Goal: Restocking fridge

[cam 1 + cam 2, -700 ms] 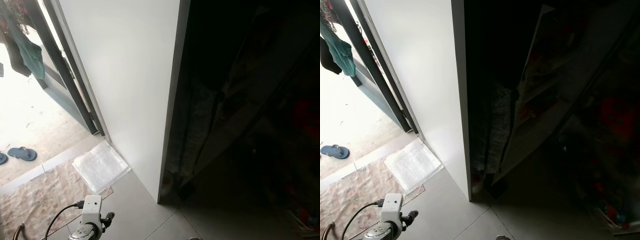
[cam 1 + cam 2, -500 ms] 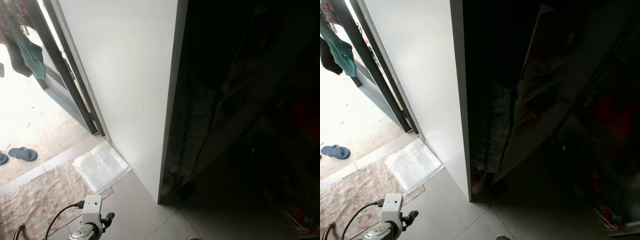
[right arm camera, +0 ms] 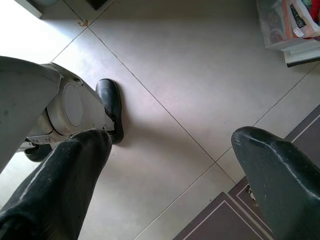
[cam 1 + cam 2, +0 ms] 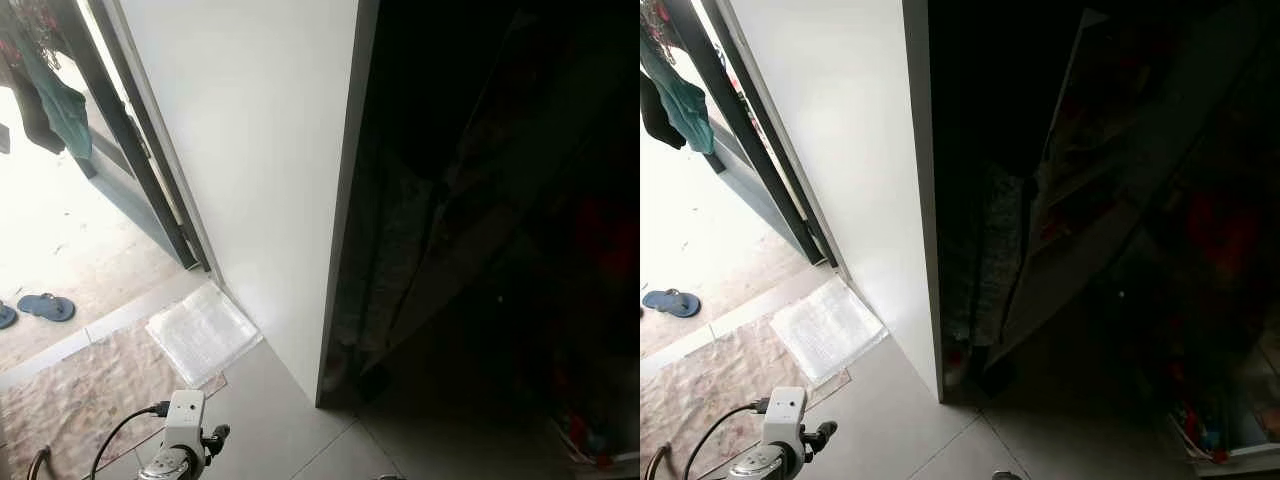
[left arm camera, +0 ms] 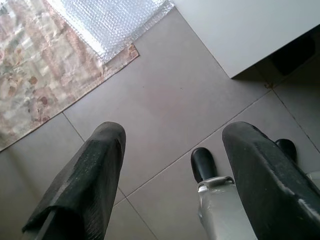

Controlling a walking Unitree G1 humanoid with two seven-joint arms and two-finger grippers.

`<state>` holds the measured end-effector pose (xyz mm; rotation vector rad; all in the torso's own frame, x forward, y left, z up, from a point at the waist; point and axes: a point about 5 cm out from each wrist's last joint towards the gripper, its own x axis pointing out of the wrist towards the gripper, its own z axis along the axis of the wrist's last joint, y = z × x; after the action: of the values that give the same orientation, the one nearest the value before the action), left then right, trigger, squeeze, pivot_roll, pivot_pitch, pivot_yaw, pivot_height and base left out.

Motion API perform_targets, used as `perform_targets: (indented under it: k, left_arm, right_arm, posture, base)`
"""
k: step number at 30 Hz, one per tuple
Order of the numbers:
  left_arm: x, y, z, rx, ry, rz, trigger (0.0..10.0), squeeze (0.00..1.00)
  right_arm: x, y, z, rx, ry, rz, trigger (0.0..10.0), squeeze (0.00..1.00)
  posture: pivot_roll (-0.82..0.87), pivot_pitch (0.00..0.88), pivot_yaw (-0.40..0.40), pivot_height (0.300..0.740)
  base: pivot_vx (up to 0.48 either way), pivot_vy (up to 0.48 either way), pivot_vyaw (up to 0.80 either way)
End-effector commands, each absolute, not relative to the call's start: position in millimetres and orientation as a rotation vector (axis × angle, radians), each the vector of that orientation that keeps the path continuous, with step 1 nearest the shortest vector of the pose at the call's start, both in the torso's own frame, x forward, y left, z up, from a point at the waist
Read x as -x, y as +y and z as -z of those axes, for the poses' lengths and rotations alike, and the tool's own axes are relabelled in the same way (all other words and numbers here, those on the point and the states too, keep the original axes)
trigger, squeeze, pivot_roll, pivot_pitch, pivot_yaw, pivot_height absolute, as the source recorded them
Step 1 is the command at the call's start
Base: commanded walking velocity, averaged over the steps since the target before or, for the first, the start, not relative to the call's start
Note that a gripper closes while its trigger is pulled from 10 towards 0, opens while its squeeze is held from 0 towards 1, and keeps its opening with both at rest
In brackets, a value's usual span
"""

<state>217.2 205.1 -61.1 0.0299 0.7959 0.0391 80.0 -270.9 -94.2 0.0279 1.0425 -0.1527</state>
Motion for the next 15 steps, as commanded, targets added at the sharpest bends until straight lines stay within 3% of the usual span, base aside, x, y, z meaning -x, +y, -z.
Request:
perform_targets:
  k: [1,15]
  left_arm:
    - [-209.7,206.1,65.8,-0.058,0.835,-0.017,10.0,0.0]
    - [-209.8,206.1,65.6,-0.075,0.834,0.0,10.0,0.0]
  right_arm:
    - [-70.5,-271.3,96.4,-0.05,1.068,0.183,10.0,0.0]
    - [-70.0,-271.8,96.6,-0.063,1.066,0.21,10.0,0.0]
  posture:
    - [-0.25,0.138,0.016,0.74]
    - [-0.25,0.131,0.019,0.74]
  base:
    - [0.0,0.0,0.0]
    - [0.0,0.0,0.0]
